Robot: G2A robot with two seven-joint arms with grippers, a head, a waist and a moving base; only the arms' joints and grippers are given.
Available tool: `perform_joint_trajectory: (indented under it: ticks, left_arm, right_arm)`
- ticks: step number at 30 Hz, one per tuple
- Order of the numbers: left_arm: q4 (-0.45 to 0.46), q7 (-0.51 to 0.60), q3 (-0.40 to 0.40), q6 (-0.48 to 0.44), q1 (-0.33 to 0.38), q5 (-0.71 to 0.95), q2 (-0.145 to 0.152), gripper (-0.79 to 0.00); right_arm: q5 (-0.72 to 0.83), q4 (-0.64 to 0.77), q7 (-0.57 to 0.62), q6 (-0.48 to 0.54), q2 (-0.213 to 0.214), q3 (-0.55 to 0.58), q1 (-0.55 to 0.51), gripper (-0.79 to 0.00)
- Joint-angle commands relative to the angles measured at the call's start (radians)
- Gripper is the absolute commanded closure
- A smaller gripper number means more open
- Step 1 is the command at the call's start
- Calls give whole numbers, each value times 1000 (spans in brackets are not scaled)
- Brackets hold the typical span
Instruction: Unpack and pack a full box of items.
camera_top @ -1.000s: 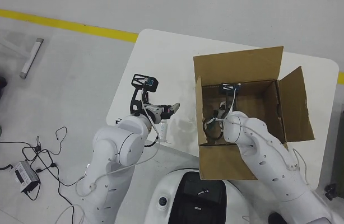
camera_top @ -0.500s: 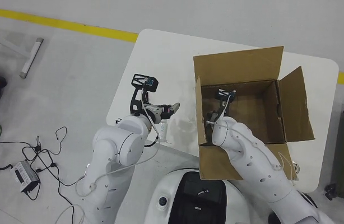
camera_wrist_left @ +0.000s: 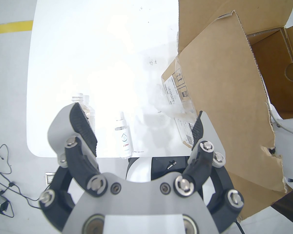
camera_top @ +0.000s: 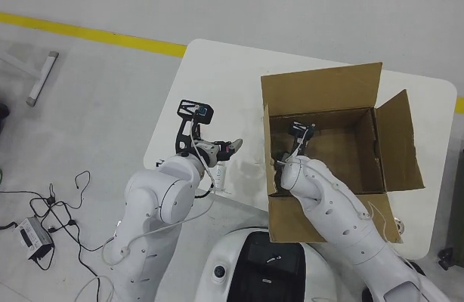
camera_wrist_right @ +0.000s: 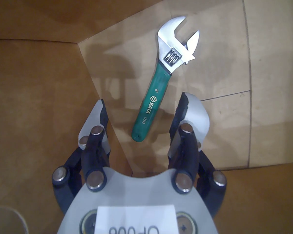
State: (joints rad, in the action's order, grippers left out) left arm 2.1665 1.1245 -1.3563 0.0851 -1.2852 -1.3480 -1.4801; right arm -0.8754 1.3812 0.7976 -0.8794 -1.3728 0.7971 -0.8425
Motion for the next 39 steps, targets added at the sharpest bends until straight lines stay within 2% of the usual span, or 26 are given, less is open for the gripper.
perform_joint_trajectory:
  ticks: [1,17,19,21,22,23,24,39]
  left_arm:
    - [0,0,0,0,0,0,0,-785]
    - [0,0,0,0,0,0,0,-785]
    - [0,0,0,0,0,0,0,-785]
    - [0,0,0,0,0,0,0,-785]
    - [0,0,0,0,0,0,0,-785]
    - [0,0,0,0,0,0,0,-785]
    - [0,0,0,0,0,0,0,-785]
    - [0,0,0,0,0,0,0,-785]
  right_arm:
    - [12,-21,-14,0,-7,0,4,-529]
    - [49,-127,-28,12,-49,-6,42,-428]
    - [50,-133,-26,12,-52,-4,45,-345]
    - [49,-136,-22,12,-55,-2,48,-203]
    - [48,-137,-20,12,-56,-1,49,-95]
    - [45,-139,-17,12,-57,0,50,-71]
    - [44,-139,-16,11,-58,2,51,0]
    - [-27,-33,47,4,-48,40,4,0]
